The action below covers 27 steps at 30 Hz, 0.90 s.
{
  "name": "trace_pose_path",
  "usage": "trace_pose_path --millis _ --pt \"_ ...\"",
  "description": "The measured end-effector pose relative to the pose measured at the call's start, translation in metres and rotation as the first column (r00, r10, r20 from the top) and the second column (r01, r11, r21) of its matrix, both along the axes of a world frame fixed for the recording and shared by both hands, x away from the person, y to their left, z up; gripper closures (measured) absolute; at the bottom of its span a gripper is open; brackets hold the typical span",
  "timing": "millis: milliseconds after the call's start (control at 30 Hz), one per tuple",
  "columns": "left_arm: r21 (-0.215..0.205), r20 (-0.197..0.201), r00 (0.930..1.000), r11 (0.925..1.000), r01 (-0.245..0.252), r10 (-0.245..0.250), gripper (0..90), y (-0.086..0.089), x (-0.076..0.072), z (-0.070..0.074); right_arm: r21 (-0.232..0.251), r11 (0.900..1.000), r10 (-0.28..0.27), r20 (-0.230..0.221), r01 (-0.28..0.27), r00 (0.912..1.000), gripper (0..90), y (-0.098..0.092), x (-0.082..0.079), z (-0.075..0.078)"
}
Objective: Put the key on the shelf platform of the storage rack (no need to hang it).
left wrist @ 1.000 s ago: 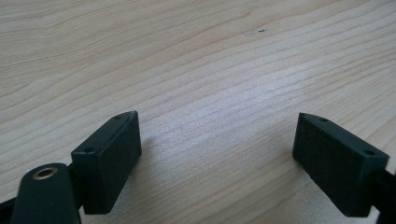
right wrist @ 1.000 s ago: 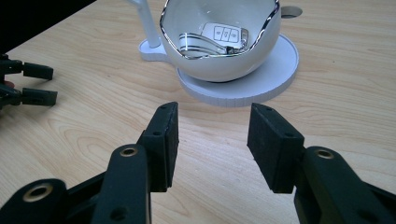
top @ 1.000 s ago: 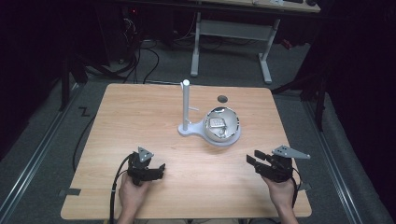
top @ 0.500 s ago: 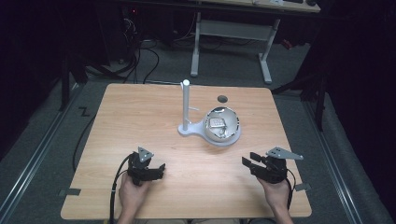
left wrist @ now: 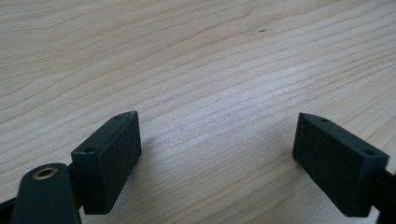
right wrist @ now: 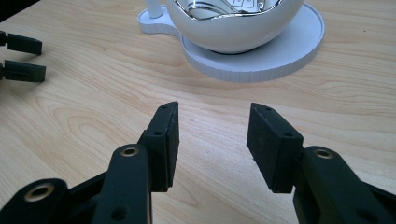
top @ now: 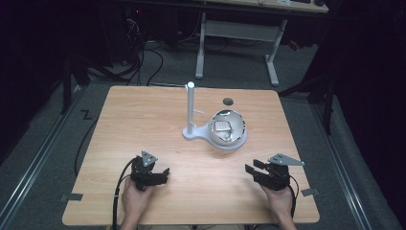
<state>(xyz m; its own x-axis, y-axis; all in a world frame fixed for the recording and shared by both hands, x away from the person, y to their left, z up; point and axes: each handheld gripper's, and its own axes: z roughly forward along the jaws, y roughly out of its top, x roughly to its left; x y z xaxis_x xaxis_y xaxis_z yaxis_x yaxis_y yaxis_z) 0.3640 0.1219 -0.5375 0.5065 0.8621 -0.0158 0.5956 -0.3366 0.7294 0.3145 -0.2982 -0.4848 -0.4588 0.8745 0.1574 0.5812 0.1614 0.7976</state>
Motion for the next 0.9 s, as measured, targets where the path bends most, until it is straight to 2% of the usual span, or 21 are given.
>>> trace_pose_path --millis 567,700,900 --pt "0.0 0.0 1.0 1.0 0.0 0.0 15.8 0.0 0.0 0.0 -0.028 1.0 0.01 -0.031 -0.011 0.9995 54.4 0.01 0.003 -0.015" --pt "0.0 0.0 1.0 1.0 0.0 0.0 15.8 0.0 0.0 0.0 -0.04 0.999 0.013 -0.018 -0.014 0.9998 53.8 0.012 0.005 -0.019" --pt "0.0 0.0 1.0 1.0 0.0 0.0 15.8 0.0 0.0 0.0 -0.06 0.998 0.01 -0.03 -0.012 0.9995 53.5 0.014 0.007 -0.027"
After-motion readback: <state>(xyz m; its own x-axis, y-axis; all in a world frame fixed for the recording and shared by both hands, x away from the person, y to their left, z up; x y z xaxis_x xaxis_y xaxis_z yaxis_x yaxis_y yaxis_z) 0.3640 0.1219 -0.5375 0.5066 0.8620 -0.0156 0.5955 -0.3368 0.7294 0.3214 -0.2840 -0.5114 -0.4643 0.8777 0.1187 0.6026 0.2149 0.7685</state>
